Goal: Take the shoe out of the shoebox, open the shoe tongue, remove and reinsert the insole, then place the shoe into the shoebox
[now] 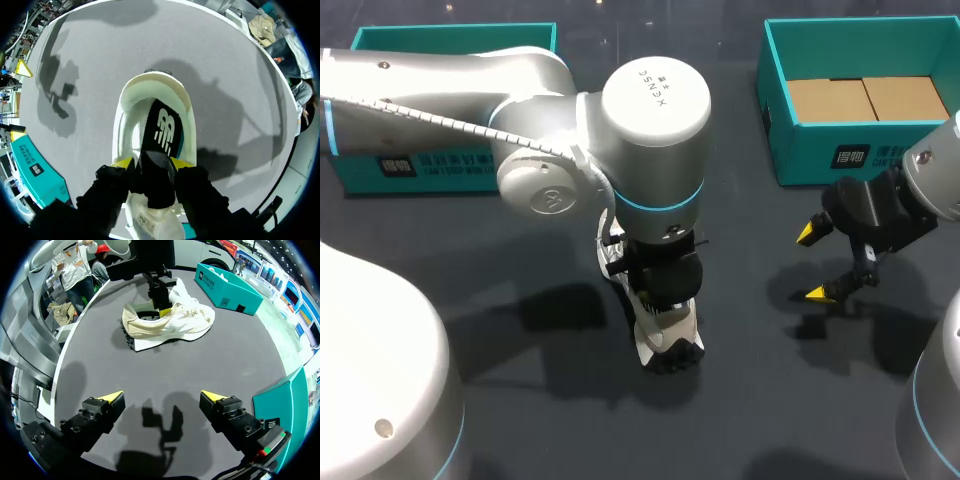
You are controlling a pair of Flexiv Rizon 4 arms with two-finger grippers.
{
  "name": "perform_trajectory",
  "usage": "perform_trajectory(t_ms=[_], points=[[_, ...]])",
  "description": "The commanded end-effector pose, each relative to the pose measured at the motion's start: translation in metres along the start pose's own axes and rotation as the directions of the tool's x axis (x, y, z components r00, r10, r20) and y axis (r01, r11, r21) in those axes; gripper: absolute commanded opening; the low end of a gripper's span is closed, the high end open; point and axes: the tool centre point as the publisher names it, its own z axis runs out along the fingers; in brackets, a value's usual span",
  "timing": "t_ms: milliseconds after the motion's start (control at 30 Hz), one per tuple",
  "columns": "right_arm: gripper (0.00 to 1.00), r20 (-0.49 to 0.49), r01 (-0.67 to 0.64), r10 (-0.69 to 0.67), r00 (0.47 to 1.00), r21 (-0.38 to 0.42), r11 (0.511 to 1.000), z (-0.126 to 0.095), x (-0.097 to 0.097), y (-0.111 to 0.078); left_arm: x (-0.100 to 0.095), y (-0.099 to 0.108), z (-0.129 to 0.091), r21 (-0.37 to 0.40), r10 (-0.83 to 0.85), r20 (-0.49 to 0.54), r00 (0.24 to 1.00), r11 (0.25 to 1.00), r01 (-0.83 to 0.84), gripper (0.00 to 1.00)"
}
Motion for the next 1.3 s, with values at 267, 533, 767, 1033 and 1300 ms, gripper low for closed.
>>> perform_trajectory(t_ms=[267, 533, 767, 1033, 1300], points=[[1.00, 0.002, 0.000, 0.000, 1.000, 0.002, 1.000, 0.000, 0.001, 0.000, 0.001, 0.000, -0.002, -0.001, -0.007, -0.020, 1.000, 1.000, 0.007, 0.96], [1.00, 0.002, 0.000, 0.000, 1.000, 0.002, 1.000, 0.000, 0.001, 0.000, 0.003, 0.008, -0.003, 0.044, -0.017, -0.022, 1.000, 0.999, 0.018, 1.00], [1.00, 0.002, 0.000, 0.000, 1.000, 0.002, 1.000, 0.000, 0.001, 0.000, 0.001, 0.021, -0.006, 0.105, -0.017, -0.023, 1.000, 0.994, 0.019, 0.99], [1.00, 0.002, 0.000, 0.000, 1.000, 0.002, 1.000, 0.000, 0.001, 0.000, 0.000, 0.028, -0.009, 0.126, -0.030, -0.017, 0.999, 0.992, 0.032, 0.95], [1.00, 0.002, 0.000, 0.000, 1.000, 0.002, 1.000, 0.000, 0.001, 0.000, 0.002, 0.033, -0.012, 0.162, -0.023, -0.025, 0.999, 0.986, 0.027, 0.96]])
